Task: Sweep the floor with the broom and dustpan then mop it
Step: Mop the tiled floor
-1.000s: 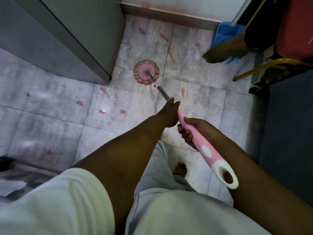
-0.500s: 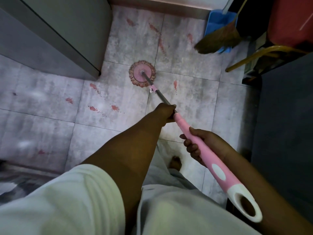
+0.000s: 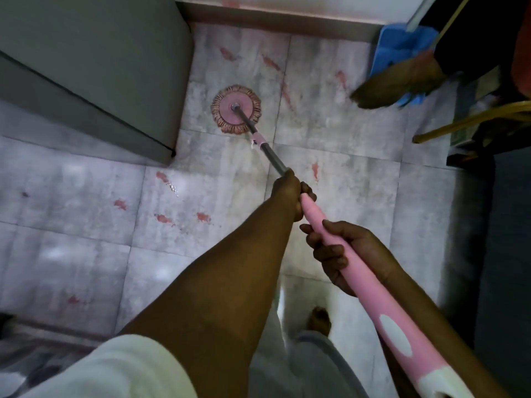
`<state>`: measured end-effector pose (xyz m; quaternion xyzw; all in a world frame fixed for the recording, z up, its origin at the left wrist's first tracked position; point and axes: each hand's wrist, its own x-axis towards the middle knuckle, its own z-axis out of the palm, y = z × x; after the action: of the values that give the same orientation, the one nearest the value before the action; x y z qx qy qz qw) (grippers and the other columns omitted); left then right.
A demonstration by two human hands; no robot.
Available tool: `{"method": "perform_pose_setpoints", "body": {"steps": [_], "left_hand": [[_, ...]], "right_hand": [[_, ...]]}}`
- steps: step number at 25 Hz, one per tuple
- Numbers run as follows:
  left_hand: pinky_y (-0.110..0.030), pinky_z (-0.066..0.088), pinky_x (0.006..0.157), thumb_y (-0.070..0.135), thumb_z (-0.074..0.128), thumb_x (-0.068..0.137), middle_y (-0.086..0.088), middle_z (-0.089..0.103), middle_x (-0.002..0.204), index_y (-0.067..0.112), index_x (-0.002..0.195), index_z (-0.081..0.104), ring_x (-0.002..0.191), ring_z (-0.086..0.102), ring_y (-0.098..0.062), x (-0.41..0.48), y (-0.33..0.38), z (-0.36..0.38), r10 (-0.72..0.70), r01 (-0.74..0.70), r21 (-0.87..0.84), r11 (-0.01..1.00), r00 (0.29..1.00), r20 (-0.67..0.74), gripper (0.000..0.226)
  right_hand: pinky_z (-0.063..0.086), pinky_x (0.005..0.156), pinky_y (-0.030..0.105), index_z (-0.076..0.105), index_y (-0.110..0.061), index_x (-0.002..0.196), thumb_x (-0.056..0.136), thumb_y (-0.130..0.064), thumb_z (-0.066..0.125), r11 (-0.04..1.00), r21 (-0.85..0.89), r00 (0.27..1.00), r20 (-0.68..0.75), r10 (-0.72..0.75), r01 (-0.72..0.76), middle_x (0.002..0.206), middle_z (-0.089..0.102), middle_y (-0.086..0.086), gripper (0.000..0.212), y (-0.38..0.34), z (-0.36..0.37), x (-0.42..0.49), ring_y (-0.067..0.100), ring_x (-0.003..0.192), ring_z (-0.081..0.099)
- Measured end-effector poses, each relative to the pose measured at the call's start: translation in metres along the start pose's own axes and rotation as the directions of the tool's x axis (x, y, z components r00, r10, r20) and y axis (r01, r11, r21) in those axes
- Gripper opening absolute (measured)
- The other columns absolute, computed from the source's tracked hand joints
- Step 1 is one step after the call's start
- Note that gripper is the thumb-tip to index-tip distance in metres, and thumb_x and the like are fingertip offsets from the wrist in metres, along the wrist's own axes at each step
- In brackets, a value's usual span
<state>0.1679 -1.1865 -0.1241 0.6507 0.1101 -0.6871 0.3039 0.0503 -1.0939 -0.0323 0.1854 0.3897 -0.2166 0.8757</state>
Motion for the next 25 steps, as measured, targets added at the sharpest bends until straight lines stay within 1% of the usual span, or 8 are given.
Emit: {"method": "perform_pose_setpoints", "body": {"steps": [3,6,9,11,15,18,22,25], "left_hand": [[-0.013,0.035,0.037,0.035,0.039,0.103,0.001,0.036,0.043,0.011,0.081,0.044,0.024,0.033,-0.012,0.055,0.081,0.01,0.065,-0.061,0.07,0.996,0.996,-0.054,0.033],[-0.016,0.035,0.042,0.041,0.04,0.101,0.003,0.039,0.043,0.012,0.082,0.049,0.029,0.037,-0.012,0.1,0.139,0.021,0.118,-0.107,0.127,0.986,0.989,-0.085,0.036],[-0.017,0.034,0.043,0.043,0.041,0.1,0.003,0.04,0.05,0.012,0.078,0.047,0.036,0.037,-0.012,0.138,0.172,0.03,0.139,-0.125,0.156,0.98,0.987,-0.078,0.039],[-0.015,0.034,0.043,0.042,0.041,0.1,0.003,0.04,0.052,0.013,0.077,0.045,0.039,0.038,-0.012,0.151,0.176,0.032,0.142,-0.13,0.171,0.977,0.988,-0.063,0.038],[-0.019,0.044,0.042,0.034,0.045,0.102,-0.001,0.045,0.056,0.012,0.084,0.046,0.045,0.046,-0.014,0.144,0.143,0.028,0.173,-0.166,0.135,0.977,0.984,-0.038,0.028],[-0.022,0.05,0.041,0.028,0.048,0.102,-0.007,0.055,0.061,0.01,0.086,0.046,0.041,0.059,-0.018,0.119,0.094,0.022,0.183,-0.182,0.079,0.98,0.983,-0.006,0.024],[-0.017,0.036,0.04,0.028,0.051,0.1,-0.001,0.045,0.054,0.011,0.082,0.048,0.034,0.041,-0.013,0.083,0.01,0.017,0.135,-0.133,0.12,0.984,0.991,-0.001,0.025],[-0.016,0.035,0.039,0.031,0.049,0.1,-0.002,0.041,0.049,0.01,0.081,0.049,0.03,0.037,-0.013,0.047,-0.066,0.016,0.096,-0.096,0.15,0.984,0.995,0.008,0.028]], "right_hand": [[0.034,0.031,0.014,0.054,-0.002,0.107,0.079,-0.02,0.055,0.999,-0.035,0.999,0.033,-0.011,0.013,0.062,0.051,0.002,0.033,-0.053,0.041,0.072,0.005,0.037,0.043],[0.033,0.032,0.011,0.054,-0.002,0.101,0.08,-0.028,0.055,0.997,-0.073,0.998,0.066,-0.025,0.03,0.058,0.048,-0.001,0.033,-0.094,0.068,0.125,0.003,0.036,0.043],[0.034,0.033,0.01,0.053,-0.002,0.101,0.08,-0.03,0.055,0.996,-0.071,0.995,0.09,-0.043,0.05,0.06,0.048,-0.002,0.034,-0.123,0.072,0.163,0.002,0.037,0.044],[0.035,0.034,0.011,0.053,-0.002,0.1,0.08,-0.029,0.055,0.996,-0.074,0.993,0.112,-0.042,0.051,0.061,0.047,-0.003,0.033,-0.13,0.066,0.173,0.002,0.038,0.044],[0.036,0.034,0.012,0.054,-0.004,0.098,0.079,-0.028,0.056,0.995,-0.077,0.992,0.117,-0.048,0.057,0.06,0.047,-0.003,0.031,-0.113,0.042,0.159,0.002,0.039,0.044],[0.034,0.034,0.011,0.055,-0.004,0.098,0.081,-0.028,0.055,0.995,-0.077,0.993,0.103,-0.051,0.059,0.059,0.048,-0.003,0.03,-0.083,0.013,0.125,0.003,0.038,0.043],[0.034,0.033,0.012,0.055,-0.004,0.101,0.082,-0.029,0.054,0.997,-0.064,0.997,0.061,-0.046,0.05,0.059,0.048,-0.002,0.031,-0.037,-0.037,0.062,0.004,0.037,0.043],[0.037,0.03,0.017,0.057,-0.003,0.105,0.081,-0.025,0.061,0.999,-0.019,0.999,0.02,-0.042,0.042,0.059,0.049,0.001,0.033,0.005,-0.081,0.002,0.006,0.036,0.044]]}}
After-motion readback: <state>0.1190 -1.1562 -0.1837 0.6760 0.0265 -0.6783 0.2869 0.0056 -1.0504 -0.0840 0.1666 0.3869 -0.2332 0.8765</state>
